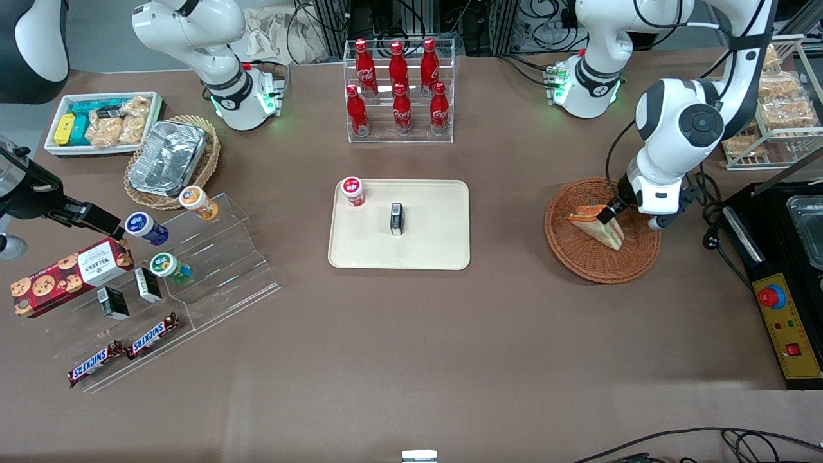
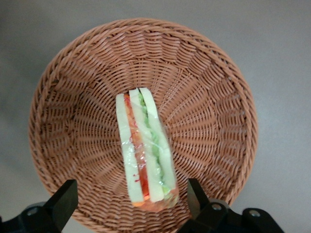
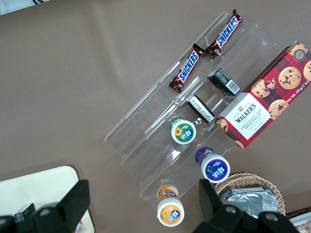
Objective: Place sandwich from basket to tray
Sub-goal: 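Lower the left gripper and close it on the wrapped sandwich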
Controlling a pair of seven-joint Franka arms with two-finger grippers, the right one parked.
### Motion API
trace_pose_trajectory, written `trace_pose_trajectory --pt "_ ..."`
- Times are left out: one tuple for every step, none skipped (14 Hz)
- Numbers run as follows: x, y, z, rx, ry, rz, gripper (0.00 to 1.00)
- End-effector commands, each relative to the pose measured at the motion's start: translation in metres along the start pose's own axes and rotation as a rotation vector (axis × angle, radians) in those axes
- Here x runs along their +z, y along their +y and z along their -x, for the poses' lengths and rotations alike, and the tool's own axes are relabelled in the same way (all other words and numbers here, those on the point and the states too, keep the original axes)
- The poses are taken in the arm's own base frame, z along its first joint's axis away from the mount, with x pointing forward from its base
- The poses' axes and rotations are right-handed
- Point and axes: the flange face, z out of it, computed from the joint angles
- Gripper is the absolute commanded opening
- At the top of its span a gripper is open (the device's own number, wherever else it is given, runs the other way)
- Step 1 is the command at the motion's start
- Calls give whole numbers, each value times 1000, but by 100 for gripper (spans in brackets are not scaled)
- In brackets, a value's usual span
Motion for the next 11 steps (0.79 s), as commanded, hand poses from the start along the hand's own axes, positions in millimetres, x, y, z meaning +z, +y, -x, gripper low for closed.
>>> trace_pose_trajectory --pt "7 7 7 -34 1 11 100" --pt "9 7 7 -34 2 12 100" --pt "14 5 9 -36 2 12 100" --pt "21 1 12 -37 7 20 100" --pt "27 -2 16 -40 15 30 100" --pt "30 -3 16 -40 20 37 100" --pt "32 -3 17 -41 18 33 100" --pt "34 -2 17 -44 17 32 100" --pt "36 -1 18 -52 15 29 100" --pt "38 4 23 -54 22 39 100" --pt "41 6 25 -64 22 38 99"
